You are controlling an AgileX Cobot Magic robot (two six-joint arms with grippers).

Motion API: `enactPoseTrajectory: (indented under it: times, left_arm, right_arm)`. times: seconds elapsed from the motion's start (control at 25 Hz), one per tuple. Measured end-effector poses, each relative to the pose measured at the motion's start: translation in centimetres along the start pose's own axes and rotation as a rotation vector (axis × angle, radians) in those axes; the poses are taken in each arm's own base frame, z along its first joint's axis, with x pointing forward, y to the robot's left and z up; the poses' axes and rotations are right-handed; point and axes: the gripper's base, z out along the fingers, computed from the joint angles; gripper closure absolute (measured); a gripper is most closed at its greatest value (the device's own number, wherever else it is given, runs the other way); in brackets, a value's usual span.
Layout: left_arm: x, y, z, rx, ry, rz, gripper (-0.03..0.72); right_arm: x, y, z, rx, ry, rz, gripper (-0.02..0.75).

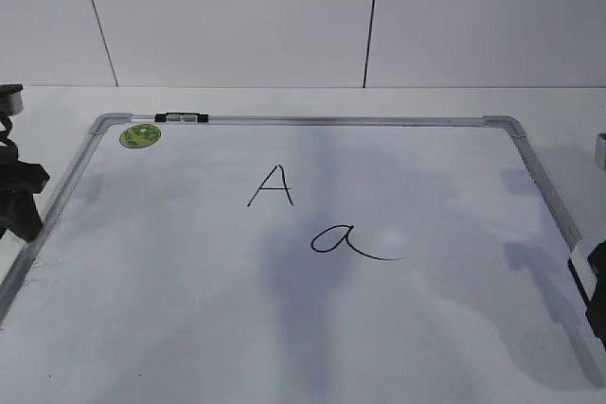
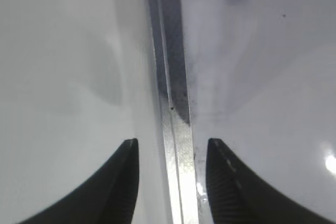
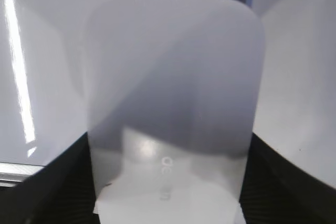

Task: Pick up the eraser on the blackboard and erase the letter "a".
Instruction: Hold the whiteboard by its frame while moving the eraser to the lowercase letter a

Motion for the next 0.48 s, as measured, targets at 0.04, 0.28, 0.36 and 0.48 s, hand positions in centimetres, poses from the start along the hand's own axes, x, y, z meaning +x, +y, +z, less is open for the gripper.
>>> enactPoseTrajectory:
  times: [0.04,0.28,0.36,0.48]
  left_arm:
    - [0.0,0.1,0.4,0.0,0.009,-0.001,0.367]
    - [-0.3,0.3,1.5,-0.004,0.013,-0.004,0.438]
    - [-0.3,0.4,1.9,-0.004,0.024,-0.004,0.445]
    - [-0.4,0.5,2.6,-0.003,0.039,-0.001,0.448]
  right_arm:
    - [0.0,0.0,0.0,0.0,0.0,0.0,0.172]
    - [0.0,0.0,0.0,0.0,0.0,0.0,0.172]
    - [0.0,0.0,0.0,0.0,0.0,0.0,0.172]
    - [0.0,0.0,0.0,0.0,-0.002,0.0,0.172]
